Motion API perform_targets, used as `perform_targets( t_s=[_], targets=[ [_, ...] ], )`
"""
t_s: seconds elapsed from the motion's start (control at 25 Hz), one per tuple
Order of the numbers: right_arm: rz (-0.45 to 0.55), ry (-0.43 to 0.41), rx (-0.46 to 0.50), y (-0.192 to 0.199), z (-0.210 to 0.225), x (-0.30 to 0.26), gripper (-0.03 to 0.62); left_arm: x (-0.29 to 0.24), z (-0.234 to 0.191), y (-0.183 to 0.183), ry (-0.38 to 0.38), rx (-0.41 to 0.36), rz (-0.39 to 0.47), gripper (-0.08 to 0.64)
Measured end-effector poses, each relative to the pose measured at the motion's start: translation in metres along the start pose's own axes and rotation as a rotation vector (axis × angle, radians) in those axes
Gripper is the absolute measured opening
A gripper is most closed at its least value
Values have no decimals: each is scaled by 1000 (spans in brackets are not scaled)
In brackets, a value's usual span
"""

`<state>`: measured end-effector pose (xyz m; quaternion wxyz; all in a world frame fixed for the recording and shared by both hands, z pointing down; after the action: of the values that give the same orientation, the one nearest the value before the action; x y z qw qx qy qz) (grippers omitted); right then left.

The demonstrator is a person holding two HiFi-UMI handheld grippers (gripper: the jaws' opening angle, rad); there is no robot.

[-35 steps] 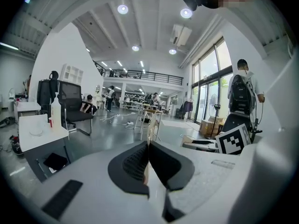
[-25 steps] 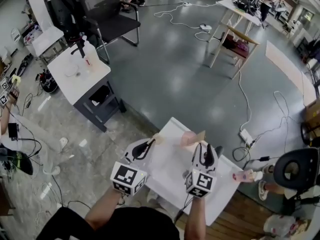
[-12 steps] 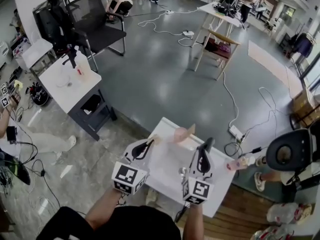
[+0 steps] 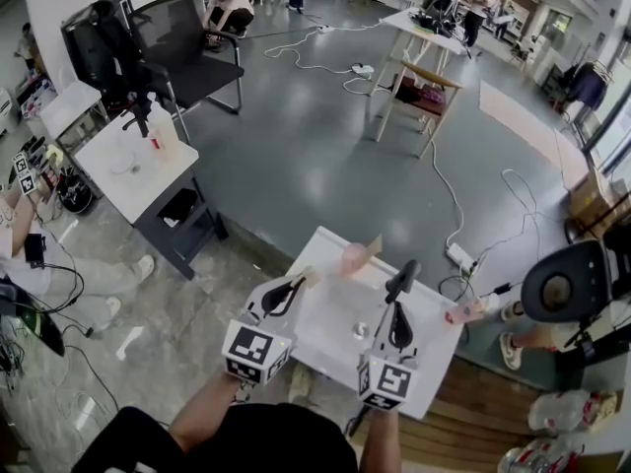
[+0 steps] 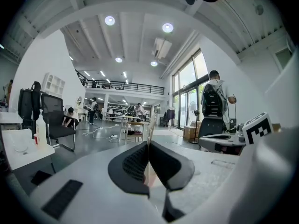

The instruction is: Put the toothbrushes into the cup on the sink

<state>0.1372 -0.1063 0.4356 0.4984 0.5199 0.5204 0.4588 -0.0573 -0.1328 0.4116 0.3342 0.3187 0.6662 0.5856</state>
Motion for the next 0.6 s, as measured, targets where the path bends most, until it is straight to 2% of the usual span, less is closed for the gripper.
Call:
perform_targets(
  t_s=[0.6],
  targets=[
    [4, 4, -9, 1, -2, 5, 0, 0, 4, -5, 20, 1, 4, 5]
  ],
)
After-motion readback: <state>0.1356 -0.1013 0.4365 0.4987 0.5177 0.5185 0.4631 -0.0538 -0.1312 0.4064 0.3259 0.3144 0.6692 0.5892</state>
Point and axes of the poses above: the fingertips, and each gripper's own axes: x backward along the fingers, z to its right, y out of its underside, the point moved 1 cm from there along x, backward along the fingers, and after that the axes turned 4 degrees about z, right-handed, at the moved point
